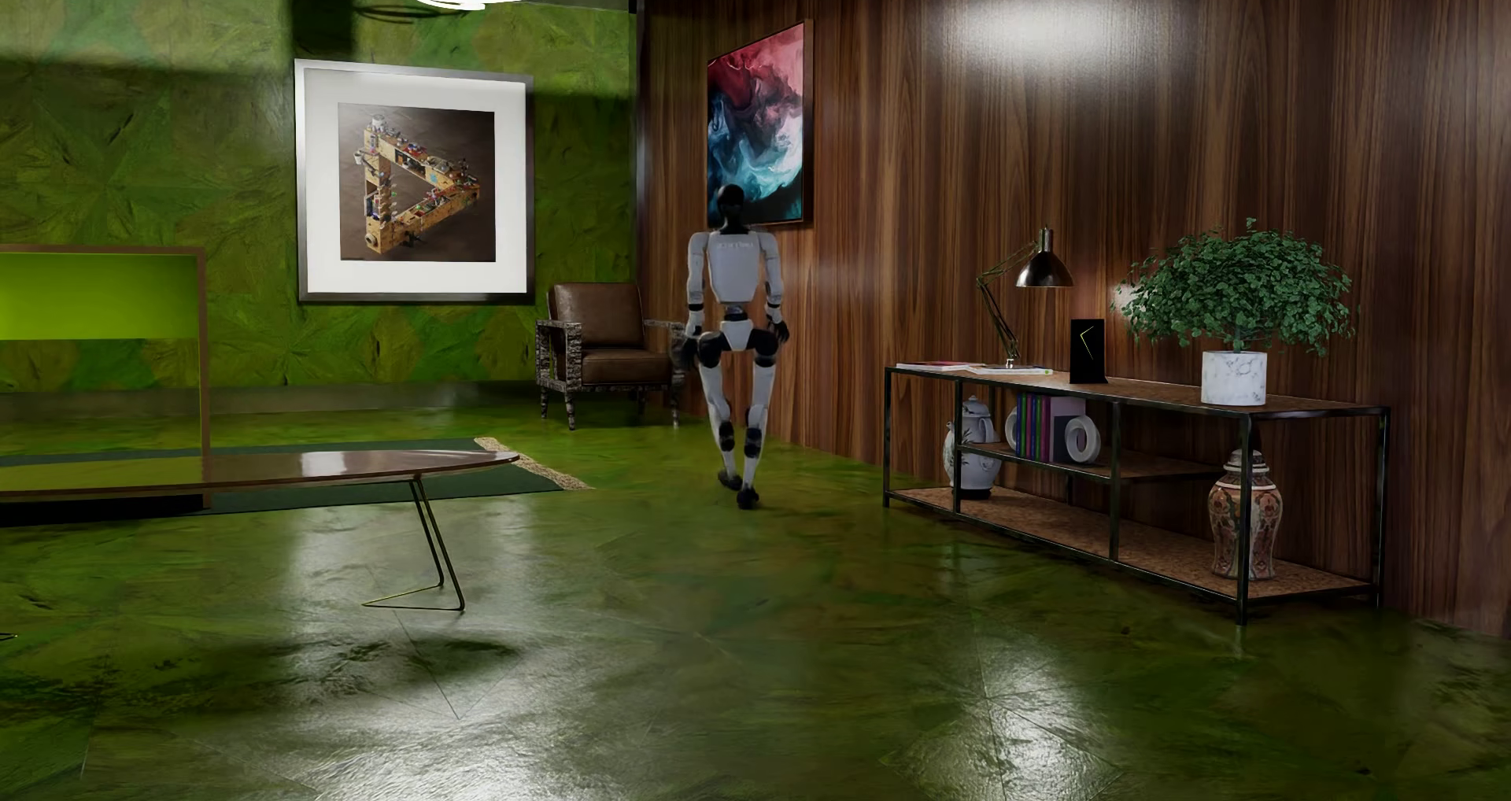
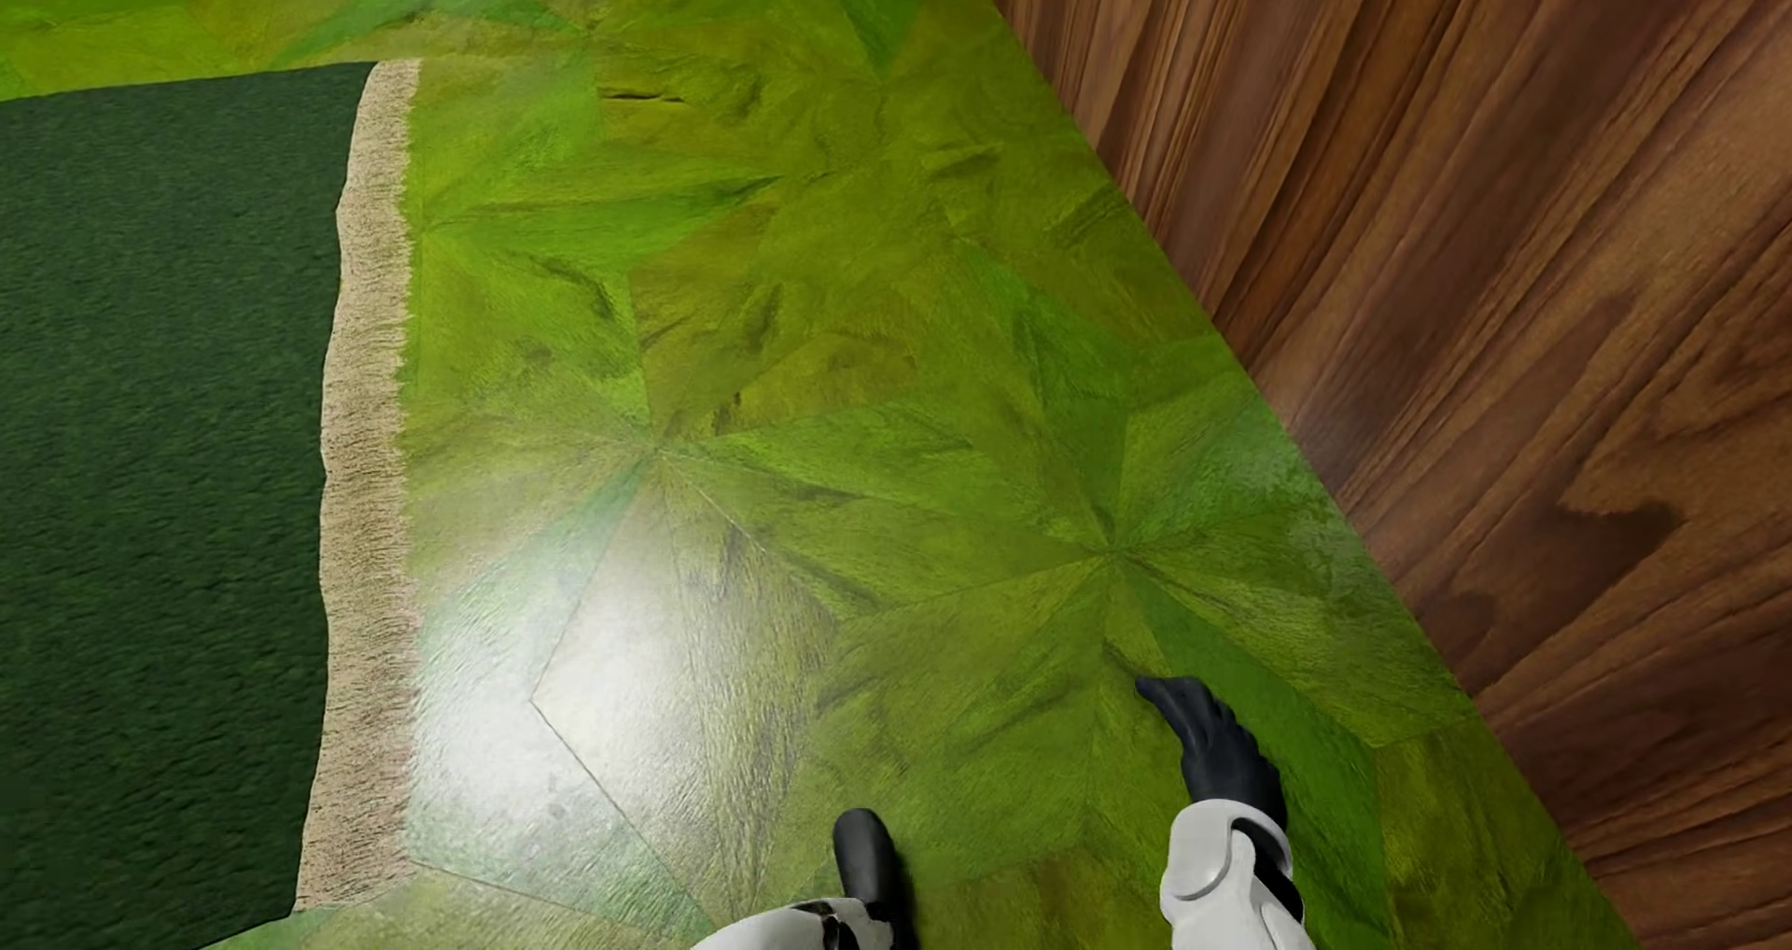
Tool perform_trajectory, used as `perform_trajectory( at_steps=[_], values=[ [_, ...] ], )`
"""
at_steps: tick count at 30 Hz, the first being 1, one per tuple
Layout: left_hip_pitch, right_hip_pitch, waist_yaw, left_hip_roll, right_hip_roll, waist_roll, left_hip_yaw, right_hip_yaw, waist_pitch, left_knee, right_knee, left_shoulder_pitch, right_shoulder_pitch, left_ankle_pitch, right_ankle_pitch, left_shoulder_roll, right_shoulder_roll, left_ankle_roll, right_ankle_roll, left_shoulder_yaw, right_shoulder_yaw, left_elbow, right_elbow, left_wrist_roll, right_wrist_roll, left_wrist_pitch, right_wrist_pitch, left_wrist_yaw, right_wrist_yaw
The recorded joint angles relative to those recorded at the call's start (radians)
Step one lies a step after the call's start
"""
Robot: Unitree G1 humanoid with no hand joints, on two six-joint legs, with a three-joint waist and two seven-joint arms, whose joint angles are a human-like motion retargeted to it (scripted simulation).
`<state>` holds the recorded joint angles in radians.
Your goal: Walk to the armchair
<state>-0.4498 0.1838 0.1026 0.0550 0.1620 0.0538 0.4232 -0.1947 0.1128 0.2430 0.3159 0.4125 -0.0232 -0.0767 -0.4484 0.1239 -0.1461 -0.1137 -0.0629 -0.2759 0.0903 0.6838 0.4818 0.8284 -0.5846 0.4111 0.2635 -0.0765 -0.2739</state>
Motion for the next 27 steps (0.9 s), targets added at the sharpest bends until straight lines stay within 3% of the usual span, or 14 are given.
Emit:
perform_trajectory(
  at_steps=[2, 3, 4, 6, 8, 10, 12, 14, 16, 19, 21, 24, 26, 27],
  values=[
    [0.064, 0.054, 0.009, -0.018, -0.032, -0.019, 0.048, 0.044, -0.007, 0.012, 0.044, 0.008, 0.028, 0.042, 0.033, -0.013, 0.013, 0.279, 0.018, 0.039, 0.035, -0.006, 0.042, -0.006, -0.004, 0.005, 0.025, 0.010, 0.008],
    [0.108, 0.052, 0.014, -0.034, -0.066, -0.035, 0.069, 0.065, -0.009, 0.015, 0.120, 0.003, 0.050, 0.033, 0.088, -0.028, 0.022, 0.330, 0.031, 0.076, 0.055, -0.009, 0.078, -0.016, -0.003, 0.014, 0.042, 0.030, 0.012],
    [0.143, 0.013, 0.018, -0.053, -0.108, -0.054, 0.085, 0.086, -0.008, 0.035, 0.260, -0.016, 0.081, -0.006, 0.181, -0.043, 0.023, 0.326, 0.088, 0.118, 0.082, -0.001, 0.125, -0.027, -0.009, 0.024, 0.062, 0.054, 0.028],
    [0.218, -0.156, 0.029, -0.081, -0.181, -0.079, 0.130, 0.171, 0.002, 0.070, 0.655, -0.079, 0.130, -0.089, 0.398, -0.067, 0.001, 0.320, 0.303, 0.188, 0.209, 0.016, 0.237, -0.018, -0.060, 0.052, 0.109, 0.079, 0.133],
    [0.309, -0.348, 0.030, -0.109, -0.271, -0.093, 0.155, 0.187, 0.011, 0.059, 0.961, -0.163, 0.162, -0.146, 0.458, -0.081, -0.046, 0.302, 0.320, 0.252, 0.353, -0.025, 0.302, -0.024, -0.123, 0.044, 0.088, 0.112, 0.311],
    [0.377, -0.513, -0.002, -0.133, -0.329, -0.105, 0.125, 0.196, 0.017, 0.064, 1.068, -0.233, 0.214, -0.197, 0.372, -0.070, -0.037, 0.278, 0.132, 0.279, 0.293, -0.074, 0.316, -0.034, -0.092, -0.021, 0.129, 0.171, 0.284],
    [0.432, -0.636, -0.045, -0.143, -0.325, -0.107, 0.071, 0.191, 0.021, 0.083, 0.982, -0.294, 0.279, -0.240, 0.314, -0.046, 0.024, 0.251, 0.056, 0.245, 0.115, -0.156, 0.307, -0.038, -0.019, -0.075, 0.160, 0.185, 0.090],
    [0.476, -0.712, -0.075, -0.147, -0.277, -0.104, 0.018, 0.203, 0.021, 0.119, 0.760, -0.328, 0.317, -0.288, 0.281, -0.006, 0.064, 0.223, 0.048, 0.181, 0.051, -0.253, 0.323, -0.069, -0.008, -0.126, 0.166, 0.191, 0.012],
    [0.524, -0.718, -0.087, -0.161, -0.250, -0.099, -0.028, 0.191, 0.018, 0.138, 0.385, -0.352, 0.337, -0.332, 0.329, 0.021, 0.060, 0.198, 0.092, 0.124, 0.099, -0.322, 0.338, -0.107, -0.054, -0.151, 0.139, 0.191, 0.108],
    [0.610, -0.640, -0.089, -0.163, -0.214, -0.088, -0.111, 0.189, 0.008, 0.120, -0.072, -0.371, 0.355, -0.359, 0.407, 0.030, 0.068, 0.155, 0.276, 0.050, 0.075, -0.343, 0.289, -0.129, -0.054, -0.134, 0.114, 0.191, 0.221],
    [0.640, -0.600, -0.091, -0.110, -0.176, -0.071, -0.169, 0.171, 0.005, 0.182, -0.028, -0.345, 0.331, -0.337, 0.487, 0.033, 0.087, 0.128, 0.078, 0.032, 0.064, -0.303, 0.280, -0.131, -0.084, -0.093, 0.119, 0.187, 0.184],
    [0.507, -0.489, -0.104, 0.044, -0.152, -0.026, -0.268, 0.029, 0.008, 0.590, 0.047, -0.302, 0.274, -0.071, 0.338, 0.042, 0.124, 0.112, 0.028, -0.016, 0.001, -0.108, 0.295, -0.089, -0.104, 0.021, 0.150, 0.131, 0.120],
    [0.318, -0.374, -0.106, 0.177, -0.135, 0.002, -0.321, -0.077, 0.014, 0.926, 0.014, -0.310, 0.229, 0.148, 0.267, 0.099, 0.116, 0.046, 0.017, -0.129, -0.018, 0.022, 0.283, -0.006, -0.119, 0.029, 0.125, -0.033, 0.112],
    [0.242, -0.334, -0.099, 0.231, -0.122, 0.016, -0.327, -0.116, 0.019, 1.025, 0.022, -0.294, 0.201, 0.097, 0.231, 0.117, 0.096, 0.076, 0.016, -0.135, -0.012, 0.043, 0.289, 0.008, -0.130, 0.021, 0.099, -0.070, 0.099]
  ],
)
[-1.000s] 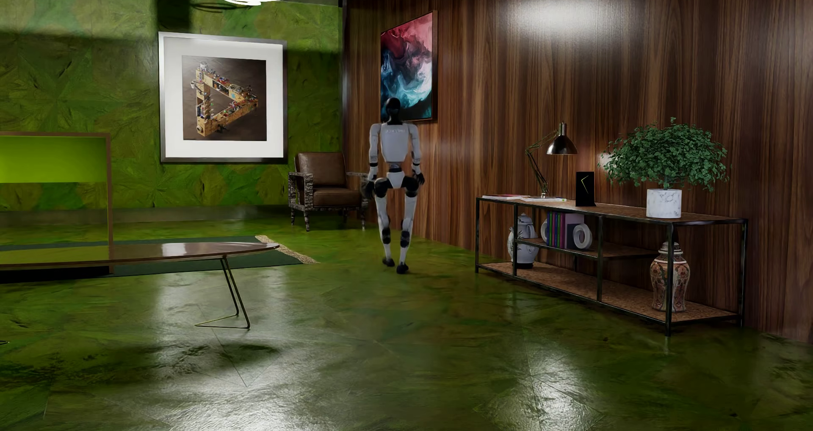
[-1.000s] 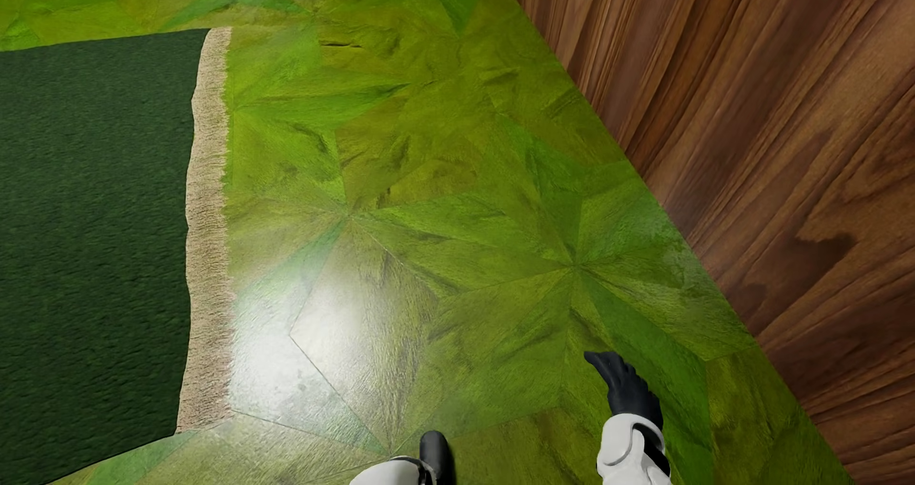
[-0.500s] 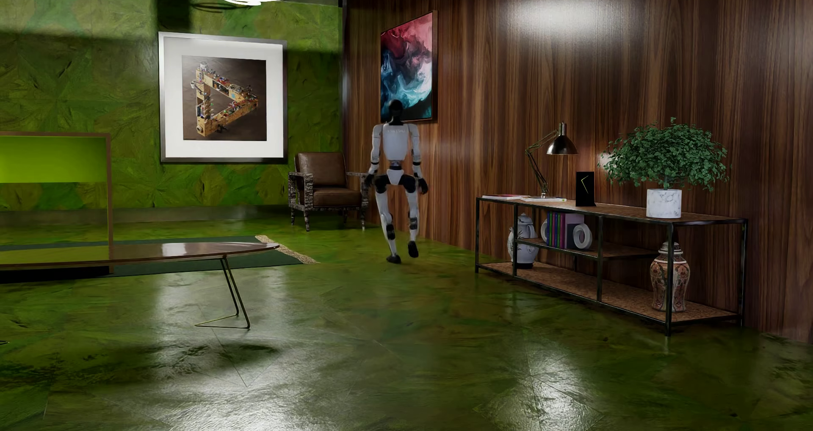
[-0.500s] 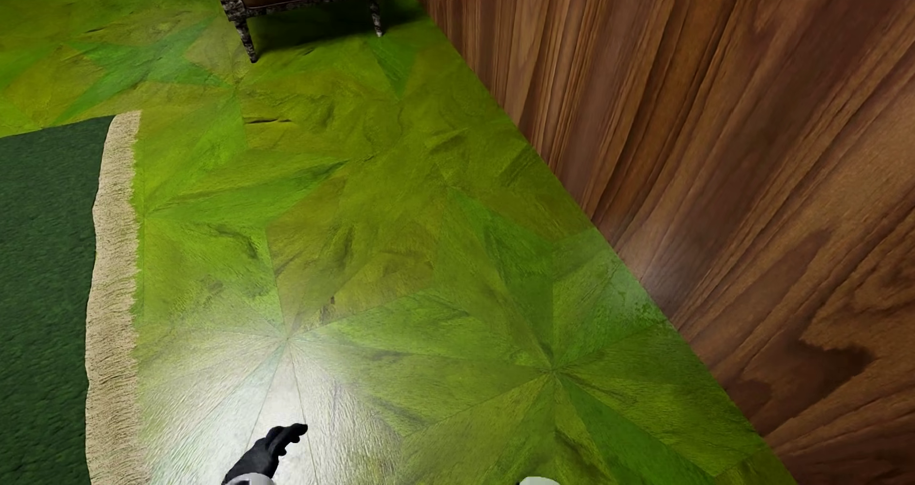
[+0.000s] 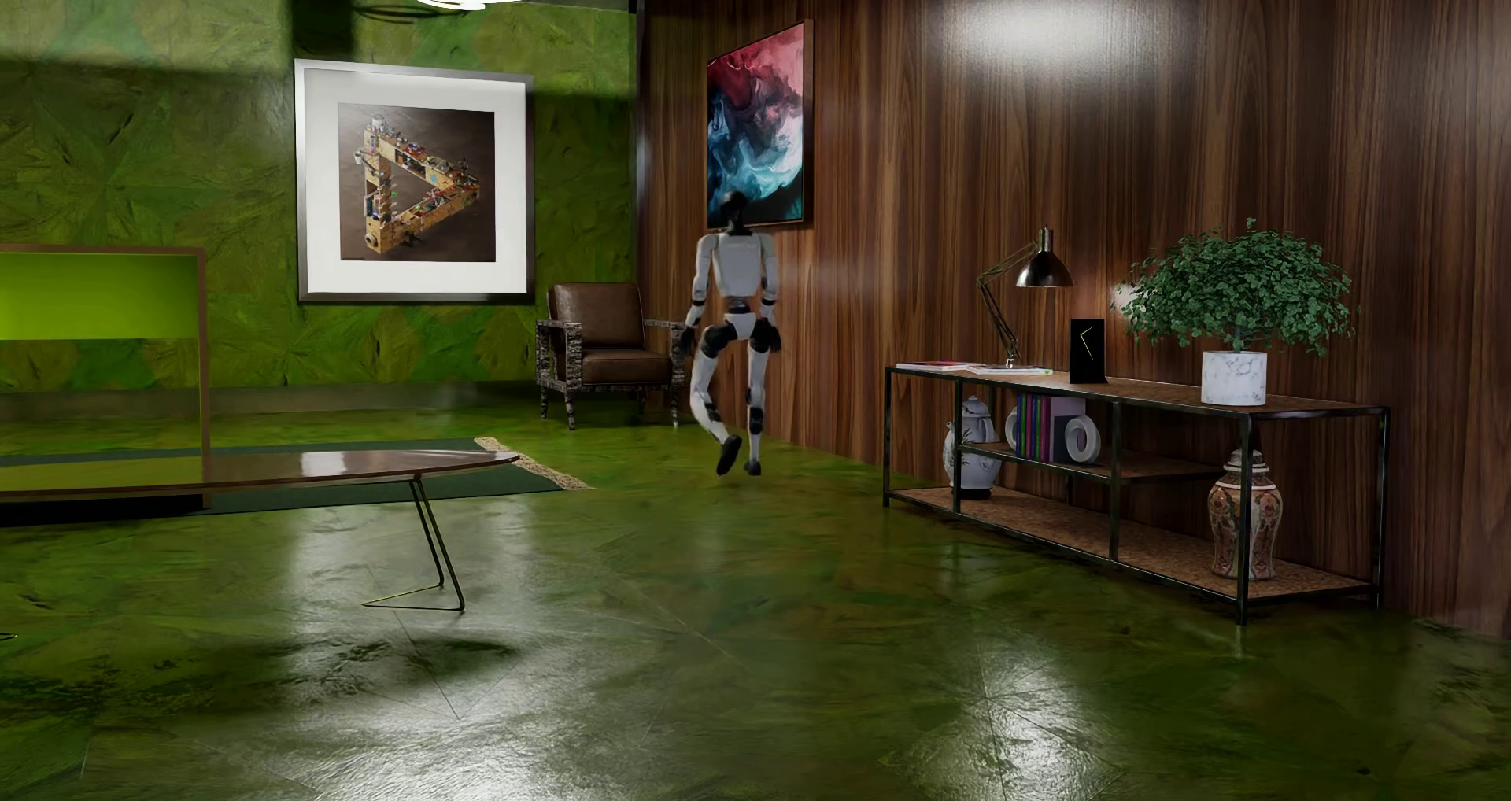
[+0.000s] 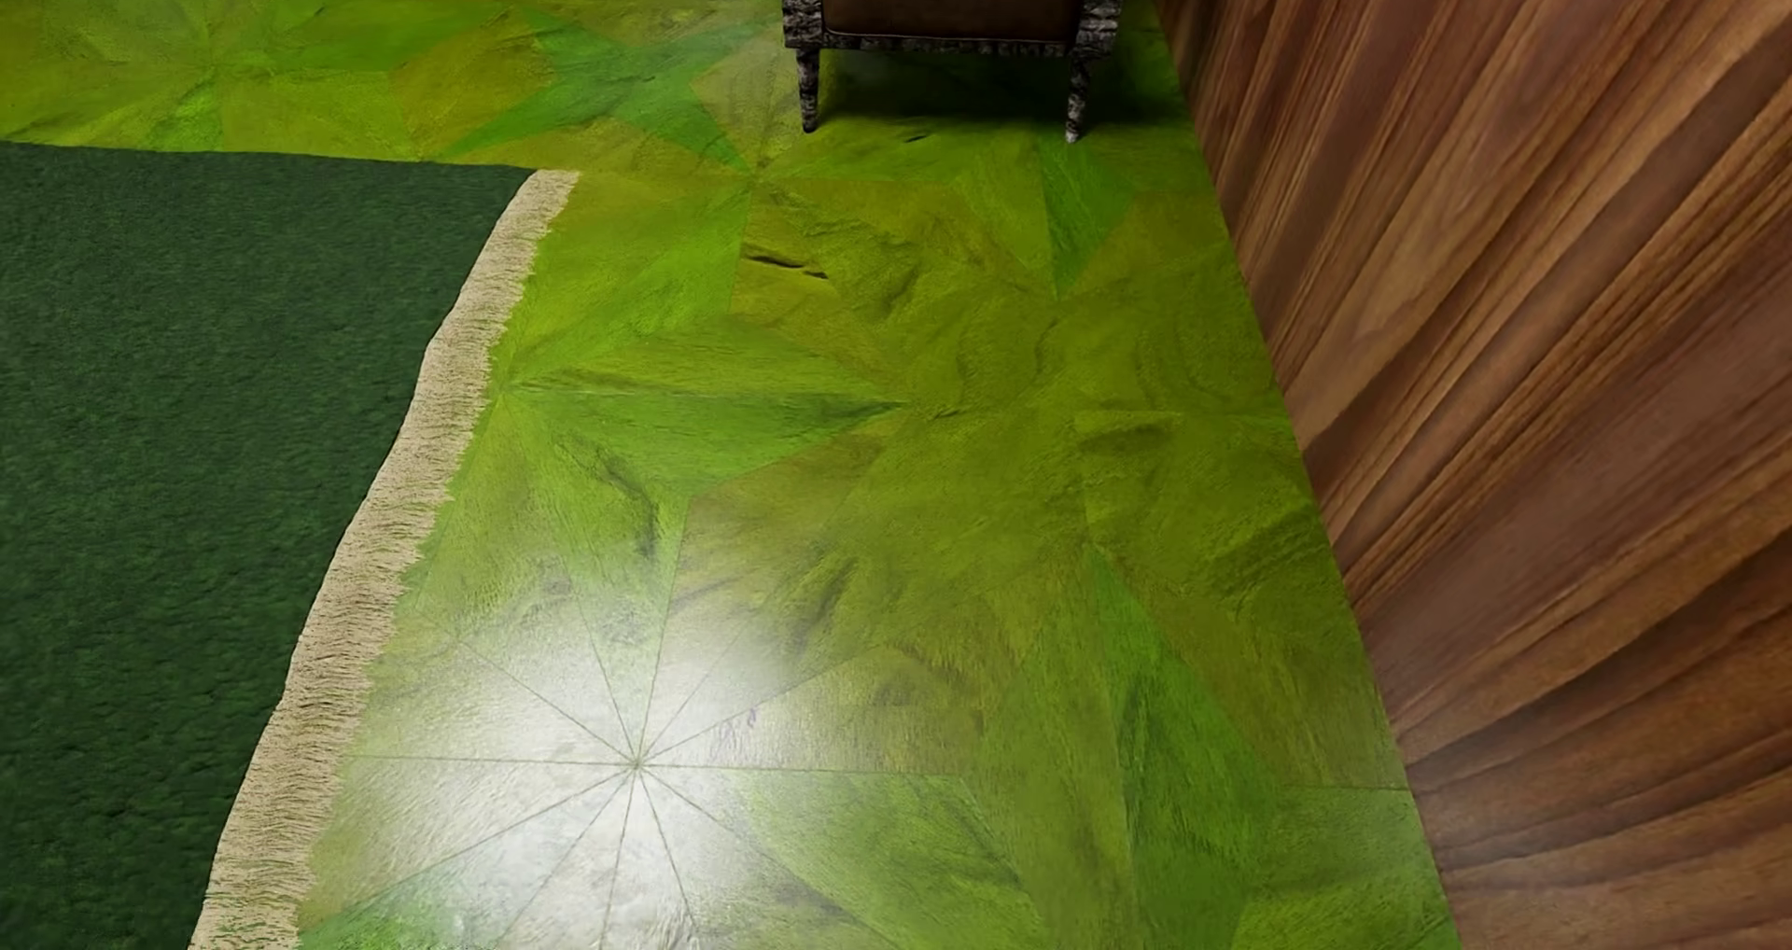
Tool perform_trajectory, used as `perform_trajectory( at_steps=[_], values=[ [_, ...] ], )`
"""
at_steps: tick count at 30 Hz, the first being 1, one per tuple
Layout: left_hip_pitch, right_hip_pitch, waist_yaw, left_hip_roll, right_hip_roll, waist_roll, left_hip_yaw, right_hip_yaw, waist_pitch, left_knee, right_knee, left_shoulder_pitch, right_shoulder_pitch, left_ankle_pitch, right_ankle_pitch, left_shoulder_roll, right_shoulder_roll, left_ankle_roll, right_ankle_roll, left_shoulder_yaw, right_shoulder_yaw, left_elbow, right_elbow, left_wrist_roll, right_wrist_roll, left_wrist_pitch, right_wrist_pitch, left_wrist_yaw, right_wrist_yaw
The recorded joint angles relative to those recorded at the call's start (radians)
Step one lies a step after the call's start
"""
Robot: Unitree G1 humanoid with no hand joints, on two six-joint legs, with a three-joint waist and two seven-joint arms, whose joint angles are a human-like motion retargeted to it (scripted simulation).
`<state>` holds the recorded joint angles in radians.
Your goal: Walk to the armchair
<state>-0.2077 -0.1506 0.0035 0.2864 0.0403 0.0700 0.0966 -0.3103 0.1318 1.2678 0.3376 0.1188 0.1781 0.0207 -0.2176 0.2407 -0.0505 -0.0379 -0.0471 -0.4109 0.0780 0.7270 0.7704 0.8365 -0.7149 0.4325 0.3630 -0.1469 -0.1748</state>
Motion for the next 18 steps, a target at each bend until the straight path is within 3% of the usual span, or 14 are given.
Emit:
perform_trajectory(
  at_steps=[2, 4, 6, 8, 10, 11, 12, 13, 15, 17, 18],
  values=[
    [-0.116, 0.062, 0.027, 0.021, 0.018, 0.018, 0.023, -0.034, 0.004, 0.045, 0.025, 0.083, -0.087, -0.124, -0.065, -0.013, -0.039, 0.081, 0.000, 0.150, -0.012, -0.048, -0.007, -0.055, -0.018, 0.018, -0.010, 0.090, -0.001],
    [-0.200, 0.109, 0.061, -0.029, 0.019, 0.018, 0.061, -0.042, 0.003, -0.095, 0.053, 0.164, -0.141, -0.218, -0.127, -0.050, -0.058, 0.071, 0.020, 0.311, -0.061, -0.105, -0.079, -0.132, 0.016, 0.015, -0.031, 0.227, -0.030],
    [-0.229, 0.162, 0.088, -0.070, 0.020, 0.010, 0.152, -0.045, -0.002, -0.394, 0.050, 0.222, -0.177, -0.254, -0.170, -0.076, -0.086, 0.091, 0.022, 0.377, -0.074, -0.131, -0.158, -0.143, 0.061, 0.016, -0.074, 0.281, -0.063],
    [-0.197, 0.228, 0.099, -0.113, 0.025, 0.000, 0.326, -0.044, -0.013, -0.788, 0.005, 0.254, -0.208, -0.169, -0.191, -0.105, -0.125, 0.090, 0.035, 0.378, -0.040, -0.106, -0.218, -0.120, 0.081, 0.025, -0.102, 0.260, -0.071],
    [-0.149, 0.295, 0.092, -0.134, 0.028, -0.011, 0.574, -0.041, -0.023, -1.049, -0.032, 0.270, -0.228, -0.044, -0.197, -0.129, -0.138, 0.061, 0.062, 0.342, -0.015, -0.059, -0.247, -0.073, 0.101, 0.021, -0.094, 0.169, -0.066],
    [-0.143, 0.319, 0.092, -0.131, 0.028, -0.019, 0.597, -0.034, -0.026, -1.035, -0.019, 0.270, -0.224, -0.046, -0.205, -0.135, -0.127, 0.207, 0.073, 0.325, -0.016, -0.039, -0.256, -0.047, 0.121, 0.016, -0.093, 0.119, -0.070],
    [-0.126, 0.345, 0.093, -0.134, 0.016, -0.028, 0.600, -0.022, -0.027, -0.999, -0.001, 0.266, -0.211, -0.077, -0.205, -0.148, -0.119, 0.275, 0.085, 0.314, -0.011, -0.025, -0.254, -0.027, 0.127, 0.008, -0.087, 0.083, -0.075],
    [-0.093, 0.363, 0.095, -0.150, -0.014, -0.042, 0.607, -0.010, -0.027, -0.980, 0.036, 0.257, -0.190, -0.103, -0.184, -0.166, -0.109, 0.281, 0.098, 0.310, -0.003, -0.014, -0.241, -0.012, 0.125, 0.001, -0.077, 0.061, -0.085],
    [-0.024, 0.315, 0.103, -0.193, -0.105, -0.076, 0.615, 0.013, -0.025, -0.962, 0.247, 0.219, -0.133, -0.155, -0.052, -0.202, -0.074, 0.246, 0.132, 0.341, 0.033, -0.018, -0.160, 0.006, 0.121, 0.012, -0.042, 0.072, -0.096],
    [0.042, 0.169, 0.109, -0.241, -0.214, -0.103, 0.632, 0.075, -0.018, -0.967, 0.586, 0.168, -0.098, -0.202, 0.107, -0.233, -0.093, 0.219, 0.260, 0.375, 0.185, -0.067, -0.066, 0.004, 0.045, -0.008, 0.008, 0.123, 0.057],
    [0.073, 0.090, 0.110, -0.261, -0.266, -0.114, 0.627, 0.086, -0.013, -0.969, 0.748, 0.125, -0.069, -0.222, 0.169, -0.239, -0.100, 0.205, 0.294, 0.377, 0.218, -0.096, -0.062, -0.006, 0.018, -0.026, 0.023, 0.152, 0.109]
  ],
)
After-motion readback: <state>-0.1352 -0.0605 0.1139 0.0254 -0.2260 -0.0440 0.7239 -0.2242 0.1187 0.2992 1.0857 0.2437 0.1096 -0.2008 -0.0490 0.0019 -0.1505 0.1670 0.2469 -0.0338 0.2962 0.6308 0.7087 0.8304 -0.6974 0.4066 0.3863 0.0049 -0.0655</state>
